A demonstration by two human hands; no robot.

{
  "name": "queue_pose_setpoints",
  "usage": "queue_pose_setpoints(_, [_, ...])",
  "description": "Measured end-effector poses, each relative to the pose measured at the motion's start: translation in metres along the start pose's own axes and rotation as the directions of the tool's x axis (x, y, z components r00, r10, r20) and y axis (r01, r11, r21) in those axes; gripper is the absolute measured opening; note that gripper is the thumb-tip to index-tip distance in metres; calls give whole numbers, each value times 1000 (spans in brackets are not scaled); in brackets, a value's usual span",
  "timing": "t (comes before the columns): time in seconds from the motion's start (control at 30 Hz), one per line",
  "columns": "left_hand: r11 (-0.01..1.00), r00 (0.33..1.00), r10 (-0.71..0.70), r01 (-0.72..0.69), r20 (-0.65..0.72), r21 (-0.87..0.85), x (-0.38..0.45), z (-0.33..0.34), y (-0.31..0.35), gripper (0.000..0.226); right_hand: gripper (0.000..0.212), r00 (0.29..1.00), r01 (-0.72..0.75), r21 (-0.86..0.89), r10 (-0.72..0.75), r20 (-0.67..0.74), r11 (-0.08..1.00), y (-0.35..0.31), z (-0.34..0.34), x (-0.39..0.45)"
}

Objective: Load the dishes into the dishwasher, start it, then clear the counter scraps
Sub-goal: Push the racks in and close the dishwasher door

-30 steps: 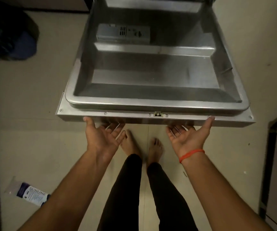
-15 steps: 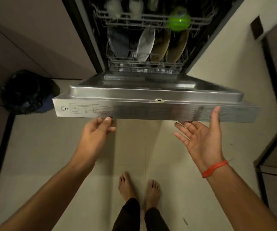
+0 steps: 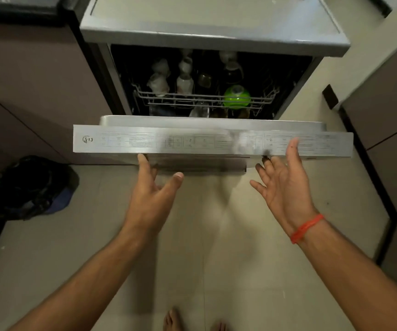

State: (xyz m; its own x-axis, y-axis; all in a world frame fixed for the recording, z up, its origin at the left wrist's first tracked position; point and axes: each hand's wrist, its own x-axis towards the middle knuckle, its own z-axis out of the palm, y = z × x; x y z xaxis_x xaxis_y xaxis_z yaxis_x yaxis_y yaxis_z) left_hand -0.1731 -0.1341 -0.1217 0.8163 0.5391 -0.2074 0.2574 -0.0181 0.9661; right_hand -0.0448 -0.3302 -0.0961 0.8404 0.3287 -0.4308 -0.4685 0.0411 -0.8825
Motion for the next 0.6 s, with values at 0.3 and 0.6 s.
queue_pose_setpoints(0.3, [561, 927, 320, -351, 195, 750, 29, 0, 7, 105, 85, 990, 142, -207, -140, 28, 968, -22, 21, 38])
queue_pose_setpoints(0.6, [203, 949, 223, -268, 222, 942, 79, -9, 19, 102, 81, 942, 246, -768, -334, 45, 591, -25, 19, 39])
